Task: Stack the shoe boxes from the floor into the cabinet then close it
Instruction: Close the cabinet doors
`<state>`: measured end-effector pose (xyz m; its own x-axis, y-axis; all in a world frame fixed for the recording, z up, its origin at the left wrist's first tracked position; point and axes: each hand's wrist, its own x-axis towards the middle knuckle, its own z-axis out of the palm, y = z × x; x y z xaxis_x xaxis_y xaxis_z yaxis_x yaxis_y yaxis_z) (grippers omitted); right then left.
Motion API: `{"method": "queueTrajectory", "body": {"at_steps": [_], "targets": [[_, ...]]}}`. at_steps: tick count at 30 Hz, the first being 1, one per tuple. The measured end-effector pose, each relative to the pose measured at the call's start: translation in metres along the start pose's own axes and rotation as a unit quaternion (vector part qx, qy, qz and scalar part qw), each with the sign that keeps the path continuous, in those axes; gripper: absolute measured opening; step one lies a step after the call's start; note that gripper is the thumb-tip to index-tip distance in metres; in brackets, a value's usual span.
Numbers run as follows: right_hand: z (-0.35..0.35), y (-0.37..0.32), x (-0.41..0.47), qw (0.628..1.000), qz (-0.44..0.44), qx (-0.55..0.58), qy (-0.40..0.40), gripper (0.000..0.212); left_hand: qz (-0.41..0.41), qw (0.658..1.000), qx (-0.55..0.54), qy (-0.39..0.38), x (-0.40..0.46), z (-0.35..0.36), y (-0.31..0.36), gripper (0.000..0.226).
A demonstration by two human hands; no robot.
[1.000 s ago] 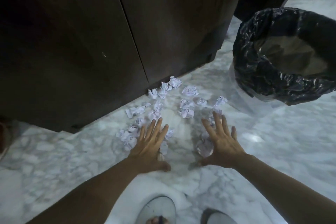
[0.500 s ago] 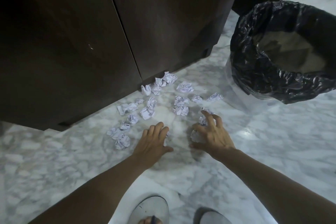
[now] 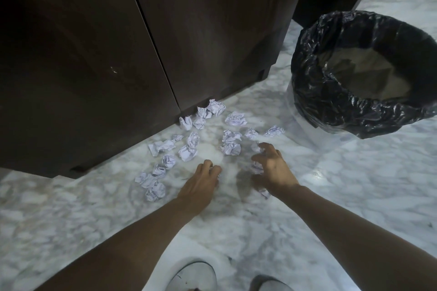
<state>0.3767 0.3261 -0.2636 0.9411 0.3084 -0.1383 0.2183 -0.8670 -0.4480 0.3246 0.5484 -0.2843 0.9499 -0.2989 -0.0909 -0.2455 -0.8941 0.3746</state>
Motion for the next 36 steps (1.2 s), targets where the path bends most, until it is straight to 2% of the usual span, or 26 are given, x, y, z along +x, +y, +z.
{"method": "queueTrajectory", "body": {"at_steps": [3, 6, 9, 13, 16, 19, 22, 25, 28, 32, 34, 36], "targets": [[-0.011, 0.001, 0.007, 1.0, 0.009, 0.011, 0.022, 0.042, -0.017, 0.999, -0.039, 0.027, 0.011, -0.012, 0.01, 0.022], [-0.035, -0.009, 0.008, 0.993, 0.0, 0.081, 0.089, 0.044, -0.022, 0.995, -0.07, 0.062, 0.029, -0.036, 0.027, 0.038], [-0.079, -0.034, 0.001, 0.978, -0.03, 0.126, 0.164, 0.044, 0.008, 0.982, -0.12, 0.145, 0.053, -0.072, 0.049, 0.034], [-0.152, -0.062, -0.01, 0.939, -0.067, 0.158, 0.299, 0.041, 0.044, 0.952, -0.176, 0.248, 0.097, -0.133, 0.085, 0.024], [-0.203, -0.062, -0.012, 0.911, -0.035, 0.153, 0.383, 0.042, 0.101, 0.937, -0.168, 0.289, 0.132, -0.174, 0.116, 0.023], [-0.24, -0.045, -0.007, 0.897, 0.058, 0.139, 0.416, 0.046, 0.143, 0.935, -0.159, 0.282, 0.159, -0.198, 0.153, 0.024], [-0.261, -0.02, 0.001, 0.895, 0.135, 0.145, 0.399, 0.057, 0.167, 0.938, -0.177, 0.245, 0.179, -0.201, 0.186, 0.024], [-0.271, -0.002, 0.005, 0.915, 0.175, 0.169, 0.321, 0.083, 0.124, 0.956, -0.205, 0.168, 0.201, -0.191, 0.206, 0.032], [-0.27, 0.015, 0.003, 0.925, 0.179, 0.18, 0.282, 0.097, 0.071, 0.968, -0.225, 0.083, 0.214, -0.188, 0.215, 0.055], [-0.267, 0.03, -0.002, 0.919, 0.182, 0.181, 0.299, 0.087, 0.061, 0.964, -0.257, 0.029, 0.218, -0.193, 0.219, 0.073], [-0.266, 0.028, -0.003, 0.91, 0.176, 0.188, 0.324, 0.075, 0.063, 0.959, -0.275, 0.039, 0.218, -0.194, 0.218, 0.074], [-0.263, 0.02, -0.003, 0.898, 0.162, 0.204, 0.355, 0.061, 0.057, 0.948, -0.303, 0.08, 0.216, -0.196, 0.214, 0.068]]}}
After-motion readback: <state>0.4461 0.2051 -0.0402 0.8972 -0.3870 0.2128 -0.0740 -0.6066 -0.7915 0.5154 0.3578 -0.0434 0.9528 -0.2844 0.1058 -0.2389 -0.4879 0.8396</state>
